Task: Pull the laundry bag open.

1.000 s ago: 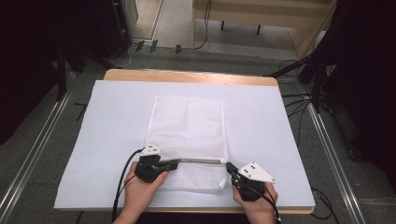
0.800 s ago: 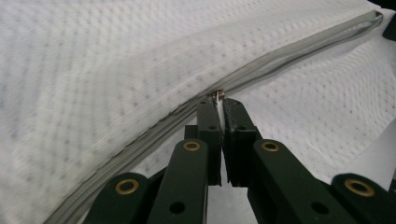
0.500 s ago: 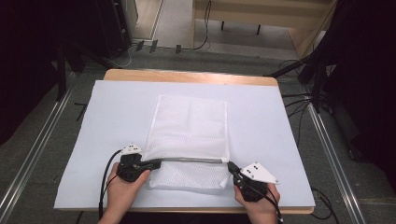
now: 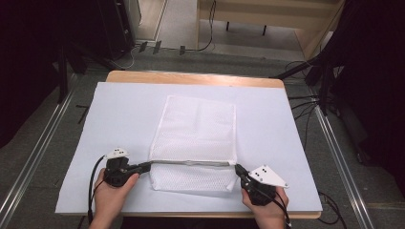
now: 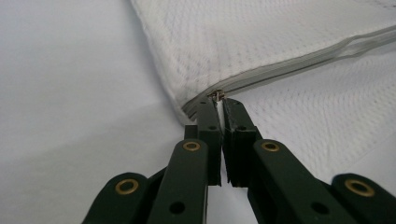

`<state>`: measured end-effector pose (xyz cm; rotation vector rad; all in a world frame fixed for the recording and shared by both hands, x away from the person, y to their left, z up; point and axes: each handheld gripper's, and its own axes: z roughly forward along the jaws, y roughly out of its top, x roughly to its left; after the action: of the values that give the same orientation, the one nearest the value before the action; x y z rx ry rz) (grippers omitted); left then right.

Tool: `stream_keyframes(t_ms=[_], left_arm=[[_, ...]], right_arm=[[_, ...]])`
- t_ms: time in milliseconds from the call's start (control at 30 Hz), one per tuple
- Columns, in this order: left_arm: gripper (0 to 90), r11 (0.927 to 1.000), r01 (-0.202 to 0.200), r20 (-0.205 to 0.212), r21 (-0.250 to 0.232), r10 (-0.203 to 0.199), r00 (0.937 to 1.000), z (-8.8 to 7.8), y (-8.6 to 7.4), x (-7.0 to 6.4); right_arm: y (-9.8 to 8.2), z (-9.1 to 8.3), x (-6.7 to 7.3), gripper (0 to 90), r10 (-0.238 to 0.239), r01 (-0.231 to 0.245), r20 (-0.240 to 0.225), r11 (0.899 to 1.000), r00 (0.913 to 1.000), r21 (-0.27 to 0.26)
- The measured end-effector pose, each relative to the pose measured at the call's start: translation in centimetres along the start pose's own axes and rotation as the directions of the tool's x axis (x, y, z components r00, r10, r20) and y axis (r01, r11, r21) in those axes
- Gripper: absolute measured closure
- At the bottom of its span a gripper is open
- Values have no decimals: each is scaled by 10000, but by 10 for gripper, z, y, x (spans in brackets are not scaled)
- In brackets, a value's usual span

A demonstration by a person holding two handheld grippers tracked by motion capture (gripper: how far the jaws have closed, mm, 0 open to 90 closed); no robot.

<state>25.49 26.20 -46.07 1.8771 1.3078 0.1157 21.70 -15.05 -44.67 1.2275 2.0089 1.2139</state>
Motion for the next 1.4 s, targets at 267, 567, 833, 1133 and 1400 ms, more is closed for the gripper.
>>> stream_keyframes(t_ms=[267,567,833,1133,1400], left_arm=[[877,9999,112,-13,83,-112,9999,-8,-6,4],[875,9995,89,191,301,-95,9998,-11,-13,4],[873,9998,44,366,216,-52,9993,-11,-13,0],[652,10000,-42,786,-61,47,9969,-11,-17,-1],[542,9968,-345,662,-723,393,9970,-14,-16,-2]], right_arm=[[0,1,-2,900,16,-16,-9,10000,10000,31],[-1,3,-3,900,105,-105,-10,9999,9999,61],[-2,3,-8,900,294,-294,-1,9996,9996,45],[-6,4,-20,767,886,-882,-316,9960,9956,155],[-6,3,-25,521,1112,-1112,-227,9938,9935,-21]])
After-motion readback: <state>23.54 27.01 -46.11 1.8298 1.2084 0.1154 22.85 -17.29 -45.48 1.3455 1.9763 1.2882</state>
